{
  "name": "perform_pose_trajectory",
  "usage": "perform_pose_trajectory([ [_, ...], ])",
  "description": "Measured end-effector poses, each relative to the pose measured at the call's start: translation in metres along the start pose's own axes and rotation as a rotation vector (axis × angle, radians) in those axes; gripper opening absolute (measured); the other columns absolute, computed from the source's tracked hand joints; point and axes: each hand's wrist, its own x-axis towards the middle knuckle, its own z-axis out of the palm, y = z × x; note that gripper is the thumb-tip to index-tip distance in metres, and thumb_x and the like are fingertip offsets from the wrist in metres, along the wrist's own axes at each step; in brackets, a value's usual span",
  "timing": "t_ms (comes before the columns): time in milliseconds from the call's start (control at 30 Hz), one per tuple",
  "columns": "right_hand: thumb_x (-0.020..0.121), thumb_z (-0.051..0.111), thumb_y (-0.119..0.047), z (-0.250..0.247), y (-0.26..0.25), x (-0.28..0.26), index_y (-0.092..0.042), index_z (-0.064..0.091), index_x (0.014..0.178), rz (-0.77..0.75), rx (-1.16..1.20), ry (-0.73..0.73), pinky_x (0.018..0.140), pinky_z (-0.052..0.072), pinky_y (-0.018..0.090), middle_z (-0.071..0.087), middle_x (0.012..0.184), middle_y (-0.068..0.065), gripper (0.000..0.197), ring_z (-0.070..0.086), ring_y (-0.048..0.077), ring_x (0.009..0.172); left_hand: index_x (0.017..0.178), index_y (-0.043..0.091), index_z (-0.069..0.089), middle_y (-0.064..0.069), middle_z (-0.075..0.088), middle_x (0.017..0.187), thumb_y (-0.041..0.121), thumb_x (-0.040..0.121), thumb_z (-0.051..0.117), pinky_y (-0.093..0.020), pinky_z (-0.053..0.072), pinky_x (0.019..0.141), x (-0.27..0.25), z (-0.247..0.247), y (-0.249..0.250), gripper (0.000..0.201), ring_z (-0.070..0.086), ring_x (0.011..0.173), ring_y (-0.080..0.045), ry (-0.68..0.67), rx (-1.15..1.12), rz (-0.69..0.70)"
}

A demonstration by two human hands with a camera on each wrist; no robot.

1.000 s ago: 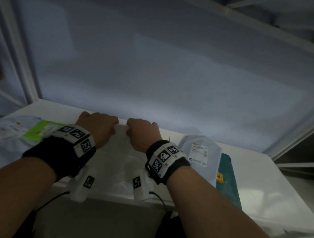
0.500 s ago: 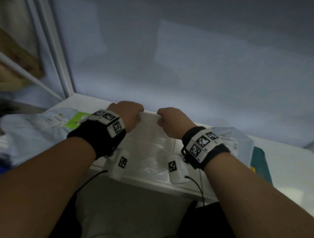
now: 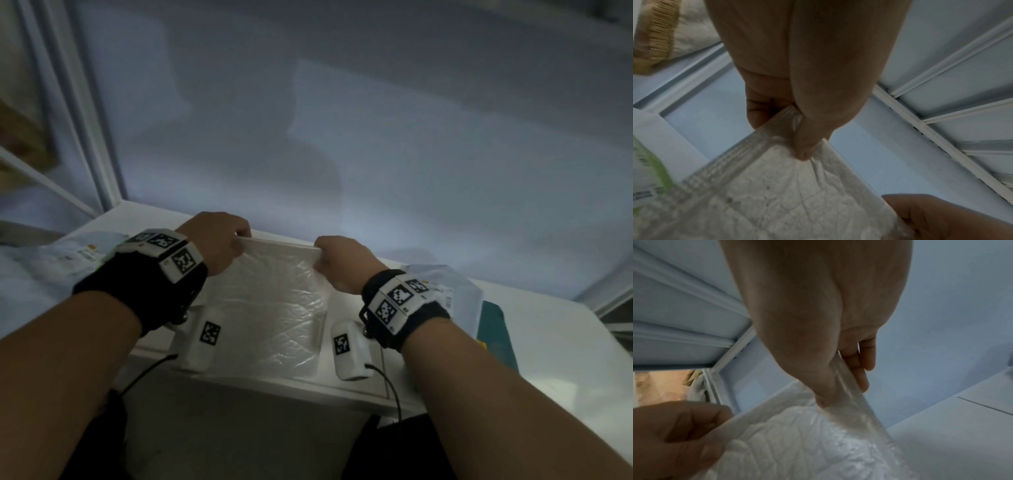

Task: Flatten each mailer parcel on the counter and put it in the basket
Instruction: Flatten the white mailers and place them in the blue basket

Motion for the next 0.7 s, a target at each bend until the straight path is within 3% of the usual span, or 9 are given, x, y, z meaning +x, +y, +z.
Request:
perform_pose_trajectory([
  [100, 0.096, 0.052, -0.023, -0.002, 0.004, -0.003, -0.012, 0.06, 0.116, 0.008, 0.047, 0.024, 0.095, 0.046, 0.04, 0.063, 0.119, 0.01, 0.024, 0.057, 0.03, 0.112, 0.091, 0.026, 0.056, -0.003, 0.061, 0.107, 0.025, 0.092, 0.055, -0.028, 0.034, 0.073, -0.002, -0.002, -0.007, 0.002, 0.05, 0.089, -0.02, -0.017, -0.02, -0.044],
  [233, 0.096, 0.053, -0.021, 0.0, 0.002, -0.002, -0.012, 0.062, 0.11, 0.01, 0.076, 0.065, 0.092, 0.048, 0.039, 0.065, 0.112, 0.01, 0.019, 0.058, 0.03, 0.108, 0.093, 0.026, 0.055, -0.002, 0.058, 0.107, 0.024, 0.091, 0.055, -0.029, 0.037, 0.077, -0.002, -0.001, -0.016, 0.003, 0.049, 0.091, -0.02, -0.056, -0.017, -0.076],
  [367, 0.097, 0.051, -0.017, -0.002, 0.002, -0.001, -0.008, 0.06, 0.114, 0.002, 0.119, 0.069, 0.081, 0.038, 0.026, 0.063, 0.115, 0.01, 0.021, 0.057, 0.028, 0.108, 0.093, 0.023, 0.058, -0.001, 0.056, 0.099, 0.024, 0.091, 0.057, -0.028, 0.035, 0.075, -0.003, -0.002, -0.018, 0.003, 0.052, 0.093, -0.022, -0.008, -0.002, -0.073],
  [533, 0.097, 0.051, -0.017, -0.006, 0.006, -0.001, -0.008, 0.058, 0.117, 0.072, 0.168, 0.061, 0.08, 0.036, 0.025, 0.062, 0.118, 0.01, 0.024, 0.057, 0.026, 0.109, 0.088, 0.023, 0.055, 0.001, 0.054, 0.089, 0.025, 0.09, 0.06, -0.028, 0.033, 0.073, -0.003, -0.002, -0.02, 0.006, 0.05, 0.086, -0.022, 0.089, -0.06, -0.092],
  [700, 0.096, 0.054, -0.02, -0.009, 0.01, -0.005, -0.005, 0.061, 0.099, 0.114, 0.189, 0.079, 0.075, 0.038, 0.027, 0.063, 0.107, 0.012, 0.017, 0.058, 0.028, 0.1, 0.093, 0.018, 0.057, -0.001, 0.057, 0.088, 0.031, 0.089, 0.064, -0.03, 0.034, 0.071, -0.003, -0.002, -0.022, 0.015, 0.053, 0.086, -0.024, 0.102, -0.111, -0.134],
])
